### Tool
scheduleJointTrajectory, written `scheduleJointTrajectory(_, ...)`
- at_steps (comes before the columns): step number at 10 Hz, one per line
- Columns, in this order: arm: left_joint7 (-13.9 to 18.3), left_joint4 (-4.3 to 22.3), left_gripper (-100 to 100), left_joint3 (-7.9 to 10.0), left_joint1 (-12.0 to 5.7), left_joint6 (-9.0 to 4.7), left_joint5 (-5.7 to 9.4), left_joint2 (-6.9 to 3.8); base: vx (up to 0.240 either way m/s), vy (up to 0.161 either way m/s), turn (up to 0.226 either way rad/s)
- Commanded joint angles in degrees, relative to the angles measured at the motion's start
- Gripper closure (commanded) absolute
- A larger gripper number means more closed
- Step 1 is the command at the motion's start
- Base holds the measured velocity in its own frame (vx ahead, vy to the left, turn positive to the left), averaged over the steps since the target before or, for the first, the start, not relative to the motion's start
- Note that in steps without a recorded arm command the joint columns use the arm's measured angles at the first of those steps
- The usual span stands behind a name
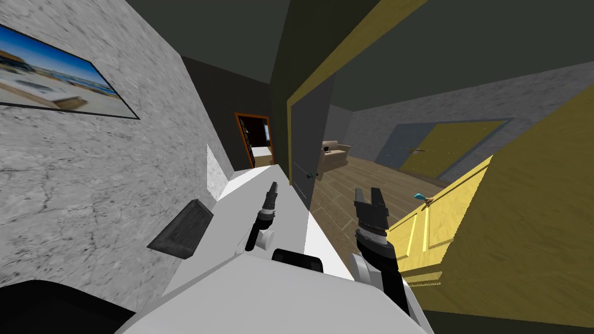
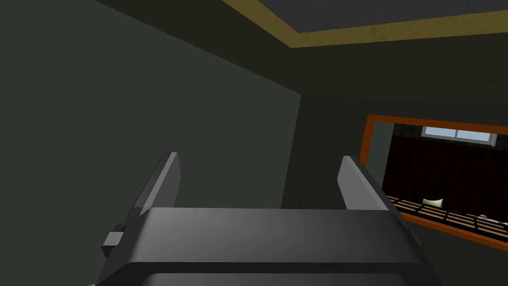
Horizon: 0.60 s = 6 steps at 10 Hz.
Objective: Push the door open
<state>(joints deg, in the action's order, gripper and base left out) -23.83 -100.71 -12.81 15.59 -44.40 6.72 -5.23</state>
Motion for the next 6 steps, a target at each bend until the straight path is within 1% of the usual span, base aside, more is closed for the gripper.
scheduleJointTrajectory(1,-1.59,2.84,-100,-1.00,-1.64,-0.45,0.11,-0.42,0.083,0.009,-0.045)
scheduleJointTrajectory(4,-4.52,8.19,-100,-3.26,-4.06,-1.77,0.19,-1.24,0.101,0.019,-0.042)
scheduleJointTrajectory(6,-6.52,11.84,-100,-4.80,-5.71,-2.67,0.24,-1.77,0.105,-0.003,-0.042)
